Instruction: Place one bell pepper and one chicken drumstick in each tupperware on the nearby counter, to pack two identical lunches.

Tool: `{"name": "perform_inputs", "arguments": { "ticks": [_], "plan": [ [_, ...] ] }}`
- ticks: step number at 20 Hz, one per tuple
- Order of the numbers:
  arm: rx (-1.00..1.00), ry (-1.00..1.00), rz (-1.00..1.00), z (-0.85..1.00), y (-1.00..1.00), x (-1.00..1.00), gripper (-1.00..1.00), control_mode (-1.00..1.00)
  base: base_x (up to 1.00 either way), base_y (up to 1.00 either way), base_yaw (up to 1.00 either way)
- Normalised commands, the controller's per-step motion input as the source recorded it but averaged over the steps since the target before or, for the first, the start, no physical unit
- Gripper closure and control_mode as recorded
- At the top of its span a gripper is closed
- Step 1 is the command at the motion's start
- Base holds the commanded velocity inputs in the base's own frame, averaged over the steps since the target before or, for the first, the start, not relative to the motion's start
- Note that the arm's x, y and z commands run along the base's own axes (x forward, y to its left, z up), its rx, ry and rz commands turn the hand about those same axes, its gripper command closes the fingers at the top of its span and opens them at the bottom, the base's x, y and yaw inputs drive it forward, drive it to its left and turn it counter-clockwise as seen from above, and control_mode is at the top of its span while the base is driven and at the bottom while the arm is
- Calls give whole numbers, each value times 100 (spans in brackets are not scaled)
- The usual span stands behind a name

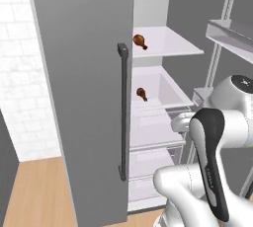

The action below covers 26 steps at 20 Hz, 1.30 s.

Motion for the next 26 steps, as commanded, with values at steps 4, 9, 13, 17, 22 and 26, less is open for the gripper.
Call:
{"name": "perform_inputs", "arguments": {
  "ticks": [4, 9, 13, 17, 22, 26],
  "plan": [
    [0, 0, 0, 0, 0, 0, -100, 100, 26, -7, 3],
    [0, 0, 0, 0, 0, 0, -100, 100, 29, 0, 6],
    [0, 0, 0, 0, 0, 0, -100, 100, 17, -6, 8],
    [0, 0, 0, 0, 0, 0, -100, 100, 0, -23, 8],
    [0, 0, 0, 0, 0, 0, -100, 100, 0, -21, 7],
    [0, 0, 0, 0, 0, 0, -100, 100, 0, -30, 5]
  ]
}}
